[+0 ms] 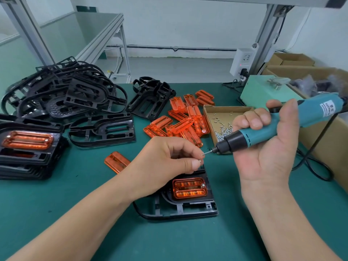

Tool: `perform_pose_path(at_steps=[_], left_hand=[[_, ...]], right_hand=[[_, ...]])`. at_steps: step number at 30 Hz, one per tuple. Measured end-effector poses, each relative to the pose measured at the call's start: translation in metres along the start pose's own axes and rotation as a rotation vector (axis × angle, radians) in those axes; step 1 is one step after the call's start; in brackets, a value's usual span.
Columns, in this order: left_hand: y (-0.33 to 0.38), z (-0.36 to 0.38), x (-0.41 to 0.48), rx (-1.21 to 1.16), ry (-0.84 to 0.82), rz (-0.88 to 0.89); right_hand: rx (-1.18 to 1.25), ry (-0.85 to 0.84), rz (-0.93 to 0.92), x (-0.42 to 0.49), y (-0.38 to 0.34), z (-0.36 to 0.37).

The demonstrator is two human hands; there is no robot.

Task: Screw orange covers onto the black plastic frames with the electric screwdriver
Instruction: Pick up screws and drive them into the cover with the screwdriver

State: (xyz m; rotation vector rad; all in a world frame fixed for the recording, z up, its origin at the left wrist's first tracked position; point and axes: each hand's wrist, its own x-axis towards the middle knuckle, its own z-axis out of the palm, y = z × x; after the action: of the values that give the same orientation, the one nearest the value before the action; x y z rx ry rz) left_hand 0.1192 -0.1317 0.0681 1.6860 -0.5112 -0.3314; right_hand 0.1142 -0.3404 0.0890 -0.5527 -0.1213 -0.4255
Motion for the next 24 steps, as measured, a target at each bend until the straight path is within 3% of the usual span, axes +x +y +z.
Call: perform_pose_path(at_steps=[12, 24], left_hand=[[0.000, -0.001, 0.002, 0.042, 0.002, 0.059], [0.000, -0.002, -0.002, 0.336, 0.044, 0.040]], right_hand=[[-0.041, -0.033, 0.028, -0.001, 0.002, -0.001], [-0.230, -0.087, 0.015, -0.008, 0.011, 0.005]])
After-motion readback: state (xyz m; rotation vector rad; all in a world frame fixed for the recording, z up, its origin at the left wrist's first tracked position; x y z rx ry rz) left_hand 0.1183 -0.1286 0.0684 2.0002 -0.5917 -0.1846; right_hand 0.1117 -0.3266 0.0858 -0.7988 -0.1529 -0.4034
